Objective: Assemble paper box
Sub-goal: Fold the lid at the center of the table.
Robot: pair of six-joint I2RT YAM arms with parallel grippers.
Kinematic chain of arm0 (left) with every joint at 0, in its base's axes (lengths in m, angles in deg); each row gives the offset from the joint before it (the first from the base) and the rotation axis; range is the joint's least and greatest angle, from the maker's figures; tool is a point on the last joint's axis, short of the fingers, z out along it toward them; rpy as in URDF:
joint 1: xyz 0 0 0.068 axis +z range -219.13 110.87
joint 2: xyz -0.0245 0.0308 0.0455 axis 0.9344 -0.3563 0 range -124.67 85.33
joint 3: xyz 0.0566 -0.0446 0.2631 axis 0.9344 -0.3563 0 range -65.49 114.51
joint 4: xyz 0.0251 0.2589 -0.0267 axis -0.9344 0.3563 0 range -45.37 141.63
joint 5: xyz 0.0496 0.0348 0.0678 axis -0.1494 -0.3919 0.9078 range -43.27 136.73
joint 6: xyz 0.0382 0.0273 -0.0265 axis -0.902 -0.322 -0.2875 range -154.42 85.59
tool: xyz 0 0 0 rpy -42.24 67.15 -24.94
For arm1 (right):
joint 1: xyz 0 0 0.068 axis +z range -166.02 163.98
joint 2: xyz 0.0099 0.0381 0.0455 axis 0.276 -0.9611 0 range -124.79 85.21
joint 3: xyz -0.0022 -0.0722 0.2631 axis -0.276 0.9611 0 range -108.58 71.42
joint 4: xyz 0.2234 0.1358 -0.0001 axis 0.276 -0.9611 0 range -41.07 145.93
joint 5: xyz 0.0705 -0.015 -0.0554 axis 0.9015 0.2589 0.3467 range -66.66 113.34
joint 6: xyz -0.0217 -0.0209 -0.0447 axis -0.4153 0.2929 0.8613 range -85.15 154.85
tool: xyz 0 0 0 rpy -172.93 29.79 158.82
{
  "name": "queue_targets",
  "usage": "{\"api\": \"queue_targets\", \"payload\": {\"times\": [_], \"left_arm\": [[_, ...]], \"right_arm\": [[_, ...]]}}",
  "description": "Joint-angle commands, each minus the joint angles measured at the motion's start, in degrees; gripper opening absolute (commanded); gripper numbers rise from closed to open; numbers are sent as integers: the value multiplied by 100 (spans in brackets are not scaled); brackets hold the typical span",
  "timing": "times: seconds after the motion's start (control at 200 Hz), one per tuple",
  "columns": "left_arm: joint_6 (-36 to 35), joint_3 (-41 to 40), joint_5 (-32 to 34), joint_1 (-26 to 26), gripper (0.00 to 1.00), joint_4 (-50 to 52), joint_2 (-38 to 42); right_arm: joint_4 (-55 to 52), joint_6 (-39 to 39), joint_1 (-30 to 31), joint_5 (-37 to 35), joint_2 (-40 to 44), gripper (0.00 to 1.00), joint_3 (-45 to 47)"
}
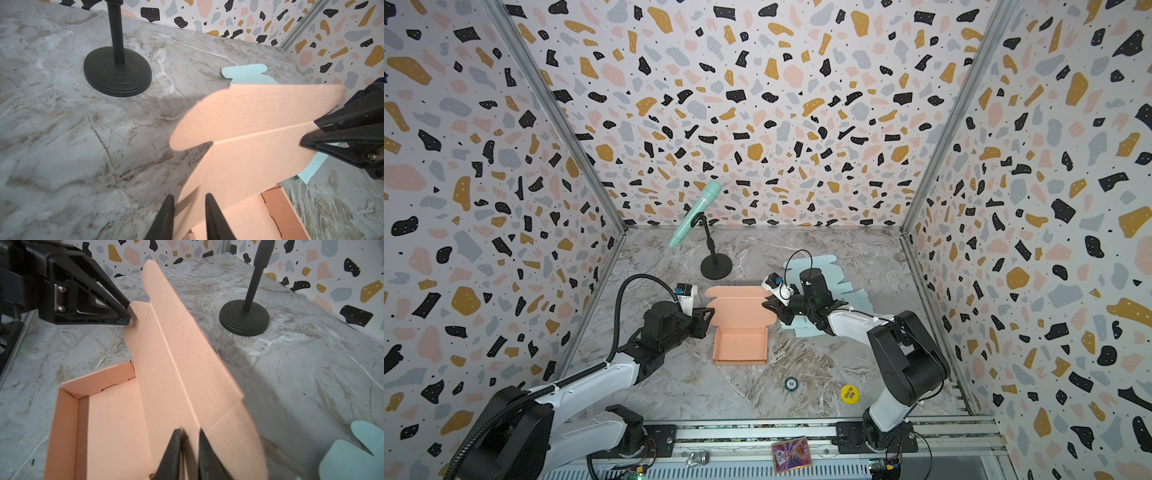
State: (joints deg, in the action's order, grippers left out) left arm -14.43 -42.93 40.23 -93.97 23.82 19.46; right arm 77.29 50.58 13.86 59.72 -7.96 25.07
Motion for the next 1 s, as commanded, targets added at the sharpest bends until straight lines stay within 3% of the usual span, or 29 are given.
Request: {"api": "queue_targets", "payload": {"times": [0.0,0.606,0.996], "left_arm": [[-39,125,-114,-20,25,-59,139],[-109,257,-272,-125,27,-120,-11],[-131,290,-272,-128,16,-107,4]], "right_arm": [[-124,-38,-7,-24,66,17,-217],[-262,166,68,-175,80,16,-252],[-309,220,127,-298,90,16,-278]]}}
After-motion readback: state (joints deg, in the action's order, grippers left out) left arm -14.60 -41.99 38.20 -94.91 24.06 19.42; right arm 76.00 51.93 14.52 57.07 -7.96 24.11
